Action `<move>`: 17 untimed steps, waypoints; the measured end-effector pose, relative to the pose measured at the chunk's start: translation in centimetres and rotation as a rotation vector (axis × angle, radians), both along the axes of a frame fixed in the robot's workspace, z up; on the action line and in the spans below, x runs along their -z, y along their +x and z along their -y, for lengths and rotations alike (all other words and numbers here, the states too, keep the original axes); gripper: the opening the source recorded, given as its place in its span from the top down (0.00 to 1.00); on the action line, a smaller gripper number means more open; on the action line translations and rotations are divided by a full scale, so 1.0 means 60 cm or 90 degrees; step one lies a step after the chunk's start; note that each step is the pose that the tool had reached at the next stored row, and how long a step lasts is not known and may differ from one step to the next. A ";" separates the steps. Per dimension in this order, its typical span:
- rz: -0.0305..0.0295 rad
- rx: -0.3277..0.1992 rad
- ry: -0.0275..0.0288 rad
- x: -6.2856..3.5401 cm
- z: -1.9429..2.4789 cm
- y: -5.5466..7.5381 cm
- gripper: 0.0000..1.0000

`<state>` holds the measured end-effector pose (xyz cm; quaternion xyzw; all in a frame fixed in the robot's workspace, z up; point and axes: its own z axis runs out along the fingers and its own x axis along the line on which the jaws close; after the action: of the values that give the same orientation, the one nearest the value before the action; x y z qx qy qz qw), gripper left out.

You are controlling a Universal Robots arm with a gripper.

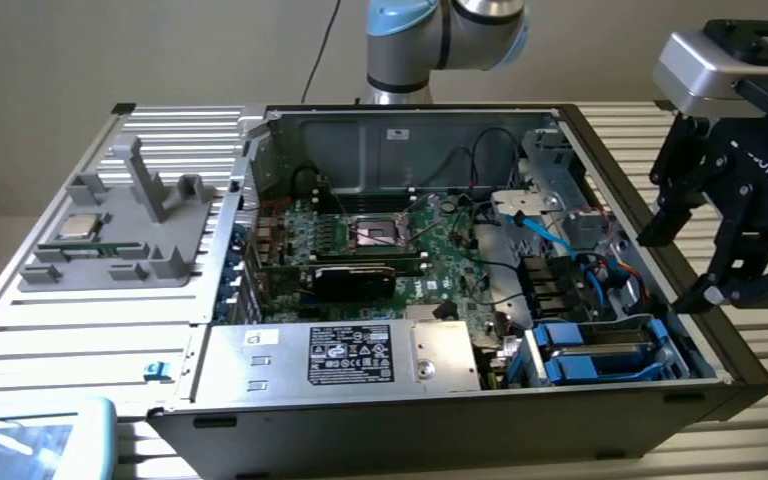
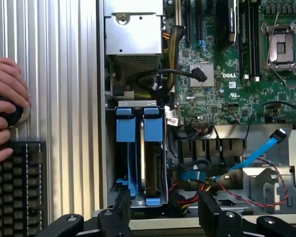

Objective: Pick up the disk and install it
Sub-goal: 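Insert the first disk wire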

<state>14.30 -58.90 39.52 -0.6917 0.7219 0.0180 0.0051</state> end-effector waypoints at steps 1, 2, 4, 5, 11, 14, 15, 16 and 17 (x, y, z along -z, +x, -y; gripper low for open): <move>0.0001 0.000 0.0001 0.003 -0.0034 0.003 0.35; 0.0000 0.000 0.0000 0.005 -0.0068 0.005 0.35; 0.0000 0.000 0.0003 0.012 -0.0114 0.008 0.35; 0.0000 0.000 0.0006 0.015 -0.0131 0.009 0.35; 0.0001 0.001 0.0096 0.030 -0.0254 0.011 0.35; 0.0000 0.001 0.0118 0.039 -0.0345 0.011 0.35; 0.0001 0.001 0.0118 0.042 -0.0374 0.011 0.35; 0.0000 0.001 0.0117 0.045 -0.0405 0.011 0.35; 0.0001 0.002 0.0118 0.048 -0.0429 0.011 0.35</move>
<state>14.97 -56.33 36.65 -0.6906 0.7227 0.0246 0.0115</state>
